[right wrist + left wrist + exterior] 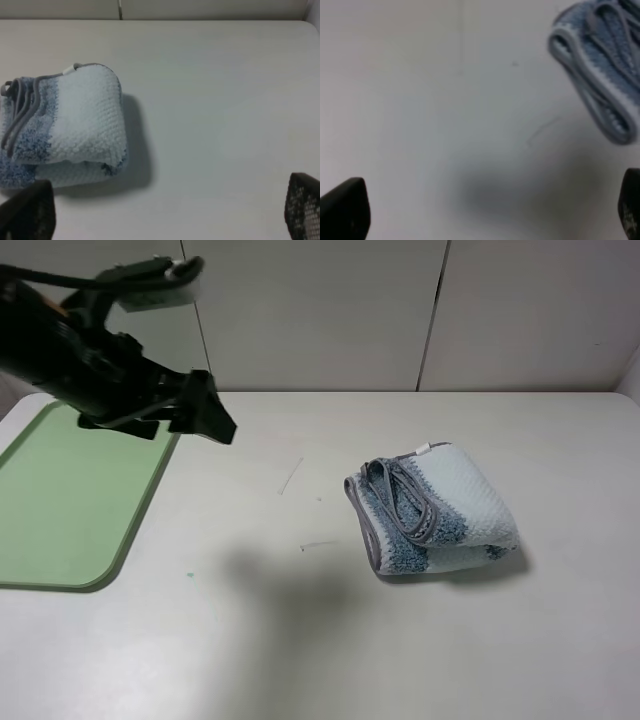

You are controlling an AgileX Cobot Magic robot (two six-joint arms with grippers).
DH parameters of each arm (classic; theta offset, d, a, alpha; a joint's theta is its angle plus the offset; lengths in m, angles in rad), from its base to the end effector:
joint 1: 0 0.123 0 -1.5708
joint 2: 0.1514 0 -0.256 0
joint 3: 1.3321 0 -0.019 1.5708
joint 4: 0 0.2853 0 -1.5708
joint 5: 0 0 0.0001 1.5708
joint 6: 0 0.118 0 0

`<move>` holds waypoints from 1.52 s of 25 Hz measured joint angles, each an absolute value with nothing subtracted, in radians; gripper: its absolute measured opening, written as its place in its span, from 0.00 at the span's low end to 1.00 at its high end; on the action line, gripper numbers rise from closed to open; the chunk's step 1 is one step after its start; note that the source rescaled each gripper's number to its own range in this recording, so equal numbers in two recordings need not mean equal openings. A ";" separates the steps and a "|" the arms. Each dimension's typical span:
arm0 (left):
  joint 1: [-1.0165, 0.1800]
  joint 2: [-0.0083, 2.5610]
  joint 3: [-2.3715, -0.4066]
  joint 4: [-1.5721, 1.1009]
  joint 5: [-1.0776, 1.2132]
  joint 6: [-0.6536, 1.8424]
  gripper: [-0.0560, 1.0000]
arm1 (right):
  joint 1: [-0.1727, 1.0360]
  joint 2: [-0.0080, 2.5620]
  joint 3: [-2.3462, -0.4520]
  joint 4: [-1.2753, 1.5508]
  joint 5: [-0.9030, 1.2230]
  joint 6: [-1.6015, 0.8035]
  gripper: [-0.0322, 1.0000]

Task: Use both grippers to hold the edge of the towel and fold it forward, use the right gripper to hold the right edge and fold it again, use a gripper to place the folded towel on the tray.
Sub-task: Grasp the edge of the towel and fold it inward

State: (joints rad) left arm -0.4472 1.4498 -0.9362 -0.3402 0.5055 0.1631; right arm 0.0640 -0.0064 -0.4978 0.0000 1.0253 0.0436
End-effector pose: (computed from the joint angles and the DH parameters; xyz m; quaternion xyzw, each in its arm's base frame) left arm 0.3047 -0.1673 0.1864 0.1716 0.9270 -0.1669 0.2888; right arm 0.0798 0.0051 0.2852 -0.0086 0.8427 0.0289 0.5376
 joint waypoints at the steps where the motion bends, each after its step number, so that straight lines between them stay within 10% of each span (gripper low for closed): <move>1: -0.473 1.481 -0.954 -0.341 0.496 0.141 1.00 | 0.064 -0.006 -0.498 0.000 1.025 0.044 1.00; 16: -0.783 1.872 -1.249 -0.341 0.409 -0.176 1.00 | 0.064 -0.006 -0.498 0.000 1.025 0.044 1.00; 38: -0.848 2.165 -1.520 -0.113 0.466 -0.483 1.00 | 0.064 -0.006 -0.498 0.000 1.025 0.044 1.00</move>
State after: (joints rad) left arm -0.8479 2.1651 -1.5201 -0.1131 0.4664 -0.4828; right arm 0.0640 -0.0064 -0.4978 0.0000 1.0253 0.0436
